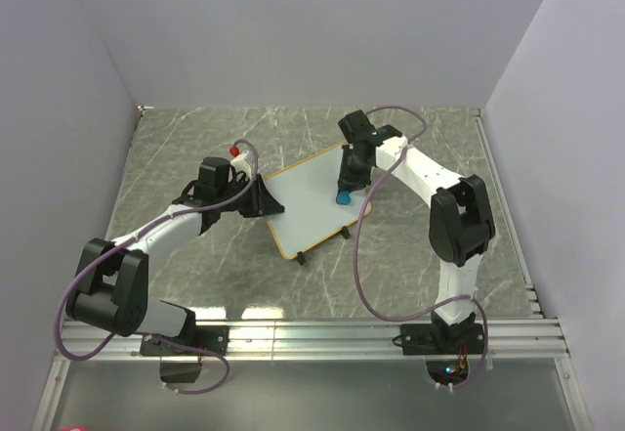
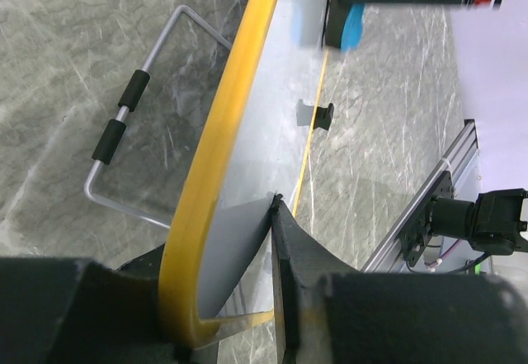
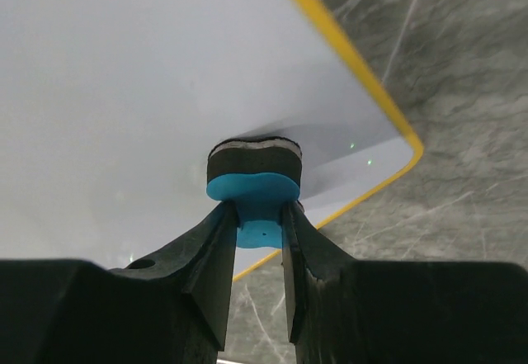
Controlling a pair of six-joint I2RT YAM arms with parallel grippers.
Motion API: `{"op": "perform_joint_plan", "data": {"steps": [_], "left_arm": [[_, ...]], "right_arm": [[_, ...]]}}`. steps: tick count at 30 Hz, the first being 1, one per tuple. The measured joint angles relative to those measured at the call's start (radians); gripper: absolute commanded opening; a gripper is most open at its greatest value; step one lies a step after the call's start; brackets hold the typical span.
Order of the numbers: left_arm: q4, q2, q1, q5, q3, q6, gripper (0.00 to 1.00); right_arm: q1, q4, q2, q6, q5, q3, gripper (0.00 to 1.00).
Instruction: Erase the whiteboard
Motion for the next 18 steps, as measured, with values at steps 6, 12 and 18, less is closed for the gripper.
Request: {"op": "perform_joint_plan", "data": {"steps": [6, 12, 18], "left_arm": [[-0.004, 0.000, 0.000, 0.000, 0.000, 0.001, 0.00], [-0.007, 0.000, 0.000, 0.000, 0.000, 0.003, 0.00], [-0.007, 0.000, 0.000, 0.005, 0.002, 0.002, 0.00]], "right_arm": [[-0.054, 0.046, 0.000, 0.012, 0.029, 0.025, 0.00], [-0.074, 0.087, 0.002, 0.024, 0.041, 0.039, 0.00], [-0.062, 0.205, -0.053, 0.059, 0.043, -0.109, 0.00]]}}
